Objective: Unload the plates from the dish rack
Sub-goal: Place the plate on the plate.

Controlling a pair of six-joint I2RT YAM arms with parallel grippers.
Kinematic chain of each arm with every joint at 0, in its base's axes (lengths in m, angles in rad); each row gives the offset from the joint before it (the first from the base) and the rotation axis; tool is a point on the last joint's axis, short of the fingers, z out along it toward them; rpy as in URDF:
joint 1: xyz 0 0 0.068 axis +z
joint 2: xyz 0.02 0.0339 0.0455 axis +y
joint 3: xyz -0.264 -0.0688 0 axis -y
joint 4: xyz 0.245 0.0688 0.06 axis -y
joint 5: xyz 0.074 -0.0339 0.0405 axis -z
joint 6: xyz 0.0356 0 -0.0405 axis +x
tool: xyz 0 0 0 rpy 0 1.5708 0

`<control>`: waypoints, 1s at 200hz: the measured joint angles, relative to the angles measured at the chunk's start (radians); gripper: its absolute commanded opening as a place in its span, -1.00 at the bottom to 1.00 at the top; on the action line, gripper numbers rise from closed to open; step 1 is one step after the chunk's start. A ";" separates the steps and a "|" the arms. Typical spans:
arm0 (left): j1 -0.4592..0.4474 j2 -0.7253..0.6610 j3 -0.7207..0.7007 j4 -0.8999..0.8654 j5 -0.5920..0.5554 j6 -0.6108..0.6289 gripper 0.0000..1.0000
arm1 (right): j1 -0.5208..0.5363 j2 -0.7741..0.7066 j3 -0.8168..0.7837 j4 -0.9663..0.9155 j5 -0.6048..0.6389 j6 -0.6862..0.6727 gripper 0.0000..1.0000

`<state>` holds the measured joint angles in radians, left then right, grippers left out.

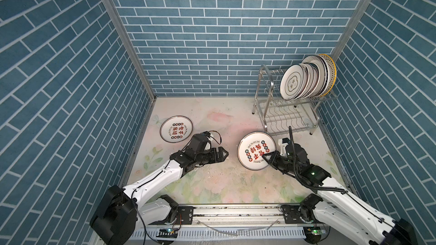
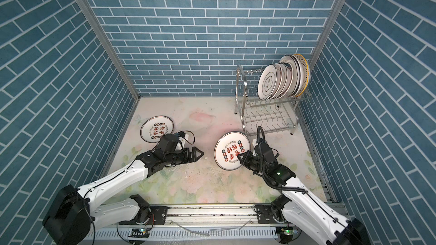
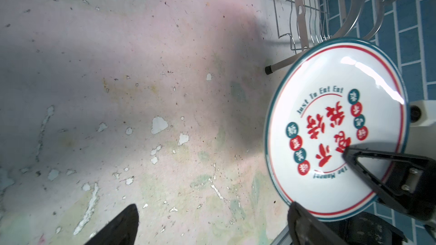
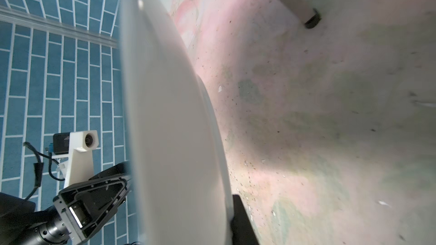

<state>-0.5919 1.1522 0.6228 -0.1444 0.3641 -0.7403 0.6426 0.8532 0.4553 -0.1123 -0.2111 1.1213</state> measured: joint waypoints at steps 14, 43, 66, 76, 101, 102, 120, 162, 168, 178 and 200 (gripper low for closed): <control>0.017 0.002 -0.009 0.033 0.014 -0.024 0.98 | 0.014 0.077 0.000 0.092 -0.016 0.020 -1.00; 0.051 0.000 -0.032 0.072 0.027 -0.070 0.99 | 0.024 0.242 0.000 0.313 -0.060 0.092 -1.00; 0.076 -0.003 -0.032 0.079 0.031 -0.087 0.98 | 0.037 0.336 0.002 0.436 -0.083 0.134 -1.00; 0.093 -0.002 -0.033 0.087 0.038 -0.096 0.96 | 0.046 0.360 0.002 0.475 -0.092 0.144 -1.00; 0.129 0.004 -0.061 0.164 0.059 -0.126 0.88 | 0.067 0.406 0.008 0.563 -0.109 0.183 -1.00; 0.129 0.005 -0.063 0.167 0.059 -0.127 0.88 | 0.068 0.407 0.008 0.566 -0.110 0.185 -1.00; 0.137 0.019 -0.070 0.193 0.066 -0.138 0.76 | 0.083 0.443 0.018 0.626 -0.124 0.212 -1.00; 0.152 0.027 -0.074 0.249 0.082 -0.158 0.42 | 0.113 0.526 0.072 0.727 -0.143 0.252 -1.00; 0.156 0.027 -0.075 0.255 0.084 -0.159 0.36 | 0.116 0.535 0.076 0.742 -0.145 0.259 -1.00; 0.163 0.026 -0.078 0.265 0.088 -0.163 0.25 | 0.120 0.548 0.078 0.764 -0.150 0.266 -1.00; 0.175 0.024 -0.087 0.279 0.093 -0.166 -0.03 | 0.123 0.573 0.079 0.790 -0.156 0.272 -1.00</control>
<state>-0.4168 1.1763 0.5358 0.1349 0.4576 -0.9066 0.7658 1.4258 0.5339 0.6777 -0.3676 1.3930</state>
